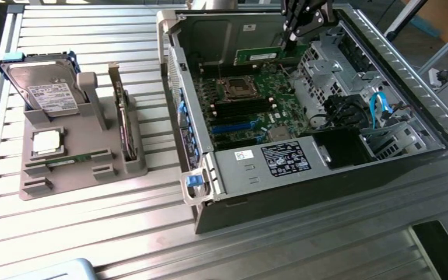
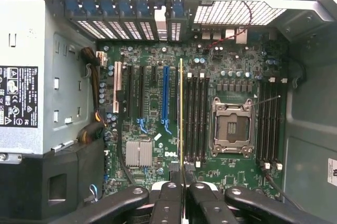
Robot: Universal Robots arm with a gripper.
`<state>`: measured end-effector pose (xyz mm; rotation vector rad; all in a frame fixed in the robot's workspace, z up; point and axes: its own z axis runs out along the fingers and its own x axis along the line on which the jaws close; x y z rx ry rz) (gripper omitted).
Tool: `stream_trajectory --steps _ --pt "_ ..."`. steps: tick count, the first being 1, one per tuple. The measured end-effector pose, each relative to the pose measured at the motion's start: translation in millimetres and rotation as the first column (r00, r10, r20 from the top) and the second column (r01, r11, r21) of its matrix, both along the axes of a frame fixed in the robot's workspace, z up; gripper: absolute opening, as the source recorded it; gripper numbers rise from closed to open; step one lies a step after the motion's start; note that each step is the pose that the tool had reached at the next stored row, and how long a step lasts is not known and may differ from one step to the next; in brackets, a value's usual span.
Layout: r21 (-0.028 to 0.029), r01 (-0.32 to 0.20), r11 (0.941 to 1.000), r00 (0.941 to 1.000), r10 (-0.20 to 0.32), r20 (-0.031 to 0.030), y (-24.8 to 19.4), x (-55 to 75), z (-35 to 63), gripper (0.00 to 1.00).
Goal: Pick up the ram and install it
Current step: 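Pick up the ram and move it above insertion slot, then insert the ram into the slot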
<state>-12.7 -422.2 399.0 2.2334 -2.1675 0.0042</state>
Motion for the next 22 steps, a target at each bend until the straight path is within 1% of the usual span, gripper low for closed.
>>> stream_trajectory --steps 7,22 --pt "-0.0002 0.028 0.9996 0.9996 -0.028 0.0 0.0 0.0 -6.2 0.12" --pt "-0.0001 0.032 0.9995 0.9995 -0.032 -0.0001 0.0 0.0 -6.6 0.12"
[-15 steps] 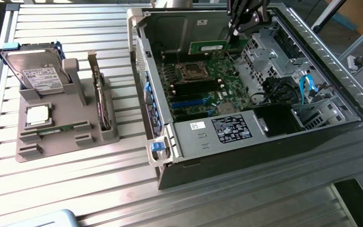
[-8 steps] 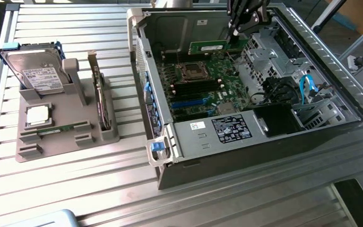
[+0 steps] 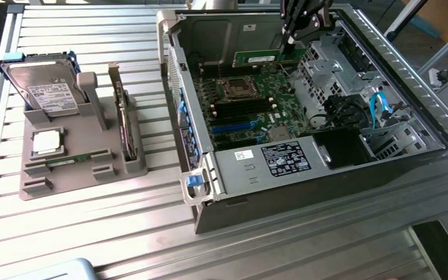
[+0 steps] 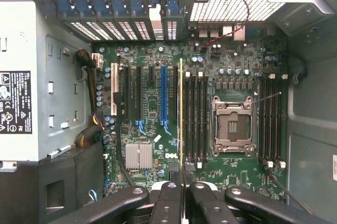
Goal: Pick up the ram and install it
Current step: 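Insert the ram into the slot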
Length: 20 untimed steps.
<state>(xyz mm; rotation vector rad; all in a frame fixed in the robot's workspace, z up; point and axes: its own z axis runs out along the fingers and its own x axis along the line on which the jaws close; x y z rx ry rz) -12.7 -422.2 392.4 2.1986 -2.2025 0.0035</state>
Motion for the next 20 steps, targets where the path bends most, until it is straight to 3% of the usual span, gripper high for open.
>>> stream_trajectory --steps 4,10,20 --pt "0.001 0.0 1.0 1.0 0.0 0.0 0.0 0.0 -3.9 0.12" --pt "0.001 0.0 1.0 1.0 0.0 0.0 0.0 0.0 -24.4 0.12" --pt "0.001 0.0 1.0 1.0 0.0 0.0 0.0 0.0 -48.3 0.12"
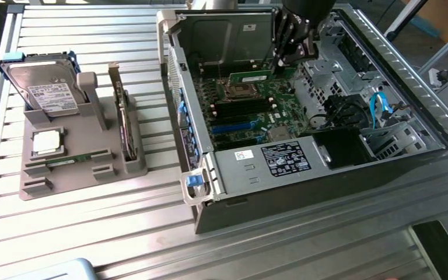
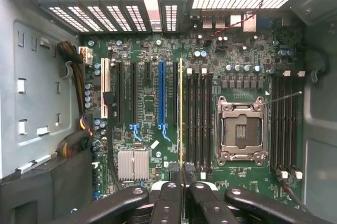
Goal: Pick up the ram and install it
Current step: 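Insert the ram into the slot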
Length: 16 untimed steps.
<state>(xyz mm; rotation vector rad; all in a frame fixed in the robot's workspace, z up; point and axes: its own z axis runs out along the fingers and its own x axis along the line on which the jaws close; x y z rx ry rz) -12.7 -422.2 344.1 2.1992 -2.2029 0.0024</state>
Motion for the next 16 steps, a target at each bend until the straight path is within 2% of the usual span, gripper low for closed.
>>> stream_trajectory --steps 16 --pt "0.0001 0.0 1.0 1.0 0.0 0.0 0.0 0.0 -30.9 0.12"
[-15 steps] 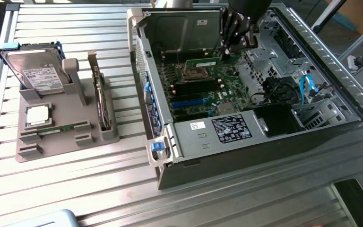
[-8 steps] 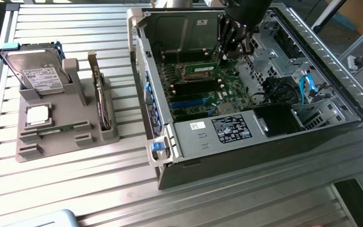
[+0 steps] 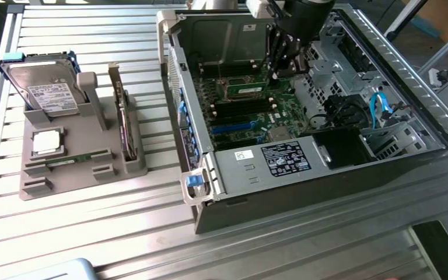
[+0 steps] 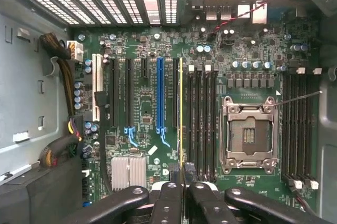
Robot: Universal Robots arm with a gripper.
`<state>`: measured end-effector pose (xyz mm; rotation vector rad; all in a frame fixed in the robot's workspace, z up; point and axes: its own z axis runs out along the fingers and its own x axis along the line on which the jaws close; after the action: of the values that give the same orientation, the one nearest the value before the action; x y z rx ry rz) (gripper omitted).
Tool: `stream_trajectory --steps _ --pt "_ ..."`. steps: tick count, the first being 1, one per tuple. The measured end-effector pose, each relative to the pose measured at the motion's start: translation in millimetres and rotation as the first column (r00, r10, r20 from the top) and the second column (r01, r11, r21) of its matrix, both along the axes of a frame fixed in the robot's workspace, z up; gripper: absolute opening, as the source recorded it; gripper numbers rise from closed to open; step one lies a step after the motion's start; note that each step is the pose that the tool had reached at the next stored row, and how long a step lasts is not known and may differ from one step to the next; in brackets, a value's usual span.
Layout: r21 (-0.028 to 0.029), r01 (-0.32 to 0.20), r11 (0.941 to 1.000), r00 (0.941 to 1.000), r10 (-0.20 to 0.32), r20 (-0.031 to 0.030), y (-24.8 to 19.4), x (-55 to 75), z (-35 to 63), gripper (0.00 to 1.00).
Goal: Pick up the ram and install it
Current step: 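Insert the ram into the slot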
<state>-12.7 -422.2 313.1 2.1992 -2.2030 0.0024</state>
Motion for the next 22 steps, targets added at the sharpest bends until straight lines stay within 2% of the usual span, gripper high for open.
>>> stream_trajectory --steps 18,22 --pt "-0.0001 0.0 1.0 1.0 0.0 0.0 0.0 0.0 -30.7 0.12" --pt "0.0 0.0 1.0 1.0 0.0 0.0 0.0 0.0 -31.5 0.12"
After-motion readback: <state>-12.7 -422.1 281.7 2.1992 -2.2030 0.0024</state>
